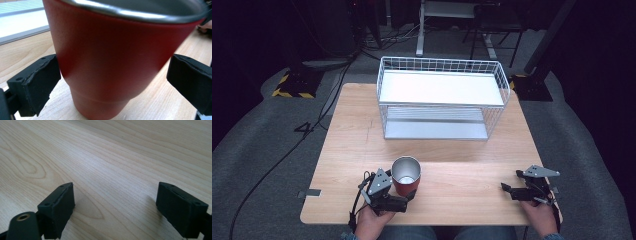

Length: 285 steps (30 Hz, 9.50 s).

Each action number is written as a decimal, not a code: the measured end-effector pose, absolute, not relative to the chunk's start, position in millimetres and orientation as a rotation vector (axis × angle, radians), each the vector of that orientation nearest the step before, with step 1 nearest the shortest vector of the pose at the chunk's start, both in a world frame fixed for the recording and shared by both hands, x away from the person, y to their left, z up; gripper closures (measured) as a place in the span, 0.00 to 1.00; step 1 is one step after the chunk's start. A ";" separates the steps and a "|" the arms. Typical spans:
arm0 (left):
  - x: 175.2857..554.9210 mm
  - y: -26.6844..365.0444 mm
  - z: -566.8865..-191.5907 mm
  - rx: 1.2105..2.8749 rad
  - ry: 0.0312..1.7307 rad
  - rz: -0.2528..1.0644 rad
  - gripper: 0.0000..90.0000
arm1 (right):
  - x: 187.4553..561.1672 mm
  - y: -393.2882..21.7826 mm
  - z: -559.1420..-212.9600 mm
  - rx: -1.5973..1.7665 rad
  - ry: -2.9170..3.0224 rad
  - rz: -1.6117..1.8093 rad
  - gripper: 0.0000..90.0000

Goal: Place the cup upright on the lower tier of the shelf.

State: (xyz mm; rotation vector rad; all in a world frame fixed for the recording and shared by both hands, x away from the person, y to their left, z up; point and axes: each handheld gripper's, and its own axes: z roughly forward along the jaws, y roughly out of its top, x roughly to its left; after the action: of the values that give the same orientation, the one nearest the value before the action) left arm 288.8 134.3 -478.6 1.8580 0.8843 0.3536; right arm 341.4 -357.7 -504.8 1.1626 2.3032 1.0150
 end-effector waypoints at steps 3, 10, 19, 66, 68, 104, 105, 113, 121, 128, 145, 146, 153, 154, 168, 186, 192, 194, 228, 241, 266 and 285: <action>292.6 132.1 -484.0 1.897 0.917 0.377 0.00 | 341.4 -357.8 -504.7 1.167 2.303 1.013 0.17; 296.3 129.1 -490.6 1.936 0.929 0.375 0.01 | 341.3 -357.7 -504.7 1.167 2.300 1.011 0.17; 296.7 127.4 -494.4 1.945 0.920 0.346 0.17 | 341.4 -357.9 -504.6 1.170 2.298 1.010 0.17; 292.8 128.6 -465.1 2.018 0.915 0.357 0.18 | 340.2 -358.2 -504.3 1.151 2.304 1.033 0.26; 295.3 129.7 -456.6 2.006 0.909 0.348 0.18 | 340.4 -358.3 -504.3 1.147 2.304 1.033 0.26; 371.6 92.0 -423.7 1.916 0.891 0.350 0.18 | 340.2 -358.2 -504.3 1.149 2.303 1.032 0.26; 374.3 89.6 -423.6 1.911 0.894 0.360 0.18 | 340.2 -358.2 -504.3 1.149 2.303 1.032 0.26; 395.6 72.2 -425.1 1.893 0.921 0.394 0.18 | 340.3 -358.2 -504.2 1.149 2.304 1.032 0.26; 413.0 64.4 -433.2 1.858 0.988 0.402 0.18 | 340.3 -358.2 -504.2 1.148 2.304 1.032 0.26; 428.7 56.6 -439.5 1.873 1.017 0.431 0.18 | 340.2 -358.2 -504.2 1.148 2.304 1.032 0.26; 471.2 38.1 -452.0 1.884 1.083 0.489 0.18 | 341.8 -357.4 -504.3 1.140 2.306 1.032 0.25; 472.9 37.4 -452.5 1.883 1.085 0.490 0.18 | 341.8 -357.4 -504.3 1.139 2.306 1.032 0.25; 484.5 29.4 -458.0 1.862 1.091 0.516 0.18 | 341.7 -357.3 -504.2 1.135 2.309 1.032 0.25; 486.2 28.3 -458.6 1.861 1.090 0.521 0.18 | 341.5 -357.1 -504.2 1.135 2.311 1.033 0.25; 509.9 14.6 -465.3 1.873 1.103 0.558 0.18 | 341.2 -356.7 -504.3 1.127 2.316 1.037 0.25; 523.3 4.3 -474.9 1.854 1.130 0.575 0.18 | 341.0 -356.4 -504.3 1.117 2.323 1.041 0.25; 523.9 6.2 -474.2 1.840 1.138 0.561 0.14 | 341.0 -356.3 -504.4 1.117 2.323 1.042 0.25; 523.5 6.4 -473.8 1.838 1.144 0.567 0.13 | 341.0 -356.4 -504.3 1.117 2.323 1.041 0.25; 454.2 75.3 -440.7 1.782 1.042 0.487 0.00 | 341.3 -356.1 -504.5 1.111 2.335 1.044 0.24; 409.3 103.8 -415.0 1.768 0.993 0.488 0.00 | 341.6 -355.9 -504.4 1.115 2.335 1.038 0.22; 335.6 154.0 -404.9 1.844 0.954 0.456 0.00 | 342.3 -355.1 -504.5 1.118 2.334 1.033 0.21; 285.0 198.5 -438.0 1.911 1.047 0.462 0.01 | 342.3 -355.1 -504.5 1.117 2.333 1.033 0.21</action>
State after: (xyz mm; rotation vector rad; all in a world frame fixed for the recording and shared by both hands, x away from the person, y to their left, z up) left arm 285.0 198.5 -438.0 1.9107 1.0465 0.4620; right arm 342.3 -355.1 -504.5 1.1173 2.3334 1.0332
